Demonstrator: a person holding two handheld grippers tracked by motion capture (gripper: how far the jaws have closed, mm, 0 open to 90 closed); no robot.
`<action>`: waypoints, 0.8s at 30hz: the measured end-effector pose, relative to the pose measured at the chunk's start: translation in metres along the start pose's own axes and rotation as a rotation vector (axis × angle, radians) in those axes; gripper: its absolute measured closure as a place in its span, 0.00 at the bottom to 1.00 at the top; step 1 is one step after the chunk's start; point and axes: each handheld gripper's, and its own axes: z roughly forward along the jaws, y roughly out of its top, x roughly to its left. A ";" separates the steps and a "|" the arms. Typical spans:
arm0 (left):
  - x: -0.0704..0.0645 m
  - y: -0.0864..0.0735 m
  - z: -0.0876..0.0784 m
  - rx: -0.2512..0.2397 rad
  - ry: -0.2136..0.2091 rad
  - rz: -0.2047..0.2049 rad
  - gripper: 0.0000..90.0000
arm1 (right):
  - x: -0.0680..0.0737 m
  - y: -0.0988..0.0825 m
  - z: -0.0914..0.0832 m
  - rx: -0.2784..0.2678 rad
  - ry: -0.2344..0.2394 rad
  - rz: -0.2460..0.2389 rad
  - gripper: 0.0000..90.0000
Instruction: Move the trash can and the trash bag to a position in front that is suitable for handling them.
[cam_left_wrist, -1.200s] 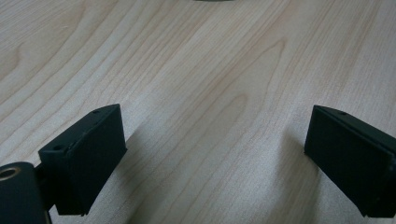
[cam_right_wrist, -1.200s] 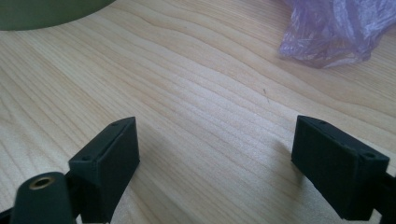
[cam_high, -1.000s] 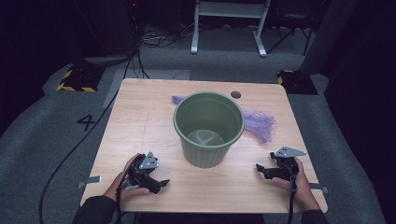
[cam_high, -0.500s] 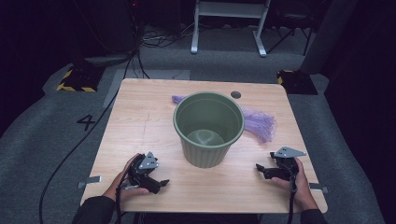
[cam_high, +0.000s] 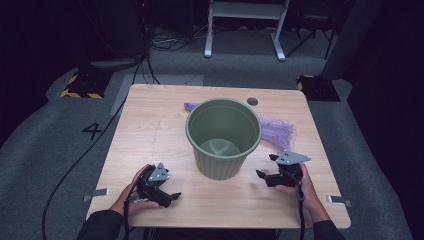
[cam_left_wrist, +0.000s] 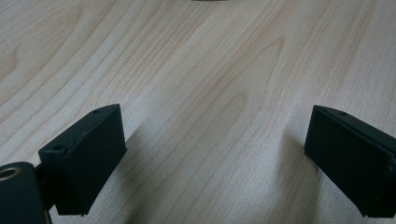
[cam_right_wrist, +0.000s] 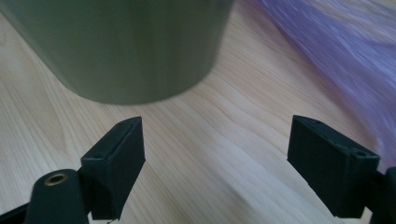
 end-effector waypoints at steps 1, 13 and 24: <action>0.000 0.000 0.000 0.000 0.000 0.001 0.05 | 0.003 0.004 0.004 0.000 0.005 -0.018 0.22; 0.000 -0.001 -0.001 0.003 0.001 -0.001 0.05 | 0.028 0.028 0.033 0.006 0.093 -0.119 0.22; 0.000 -0.001 -0.001 0.003 0.000 -0.001 0.05 | 0.039 0.038 0.044 -0.006 0.119 -0.133 0.19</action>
